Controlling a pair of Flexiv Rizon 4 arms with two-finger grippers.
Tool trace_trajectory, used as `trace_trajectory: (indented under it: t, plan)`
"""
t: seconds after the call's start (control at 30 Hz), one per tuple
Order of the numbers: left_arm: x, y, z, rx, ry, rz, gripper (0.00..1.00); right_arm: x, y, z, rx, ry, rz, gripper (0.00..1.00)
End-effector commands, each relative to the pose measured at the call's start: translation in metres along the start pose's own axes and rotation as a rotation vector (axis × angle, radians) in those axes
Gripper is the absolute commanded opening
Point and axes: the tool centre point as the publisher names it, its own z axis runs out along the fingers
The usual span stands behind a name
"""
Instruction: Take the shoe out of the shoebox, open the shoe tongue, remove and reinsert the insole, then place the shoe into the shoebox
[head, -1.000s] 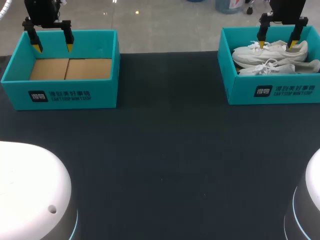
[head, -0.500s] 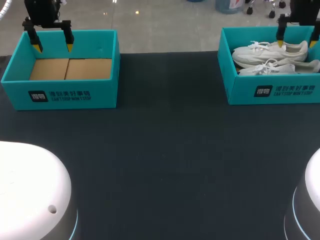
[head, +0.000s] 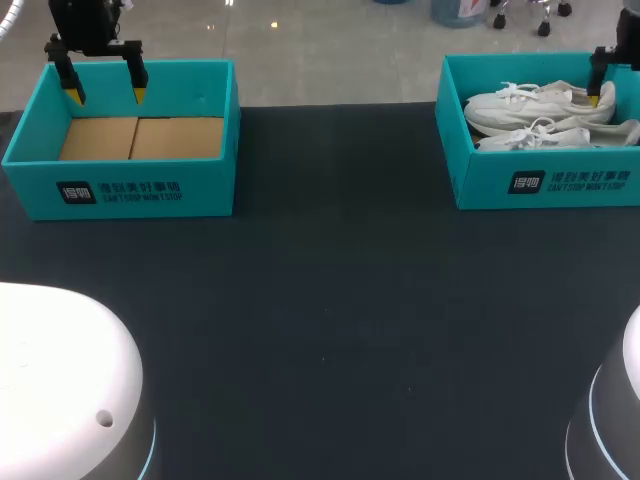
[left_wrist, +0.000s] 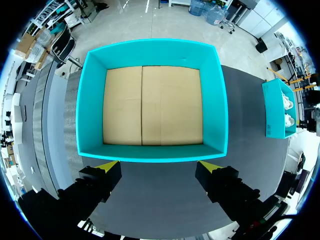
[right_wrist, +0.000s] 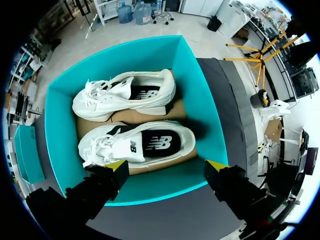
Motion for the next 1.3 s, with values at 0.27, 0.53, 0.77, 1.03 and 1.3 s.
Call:
trace_trajectory:
  t: [0.27, 0.53, 0.77, 1.03, 1.3]
  plan:
    - [0.000, 0.000, 0.000, 0.000, 0.000, 0.000, 1.00, -0.011, 0.008, 0.027, 0.019, -0.004, 0.005, 0.43]
    - [0.000, 0.000, 0.000, 0.000, 0.000, 0.000, 1.00, -0.022, 0.016, 0.042, 0.030, -0.023, 0.002, 0.45]
    - [0.000, 0.000, 0.000, 0.000, 0.000, 0.000, 1.00, -0.031, 0.022, 0.048, 0.029, -0.033, -0.002, 0.46]
    - [0.000, 0.000, 0.000, 0.000, 0.000, 0.000, 1.00, -0.037, 0.024, 0.060, 0.034, -0.036, -0.013, 0.46]
    - [0.000, 0.000, 0.000, 0.000, 0.000, 0.000, 1.00, -0.041, 0.021, 0.072, 0.047, -0.040, -0.043, 0.47]
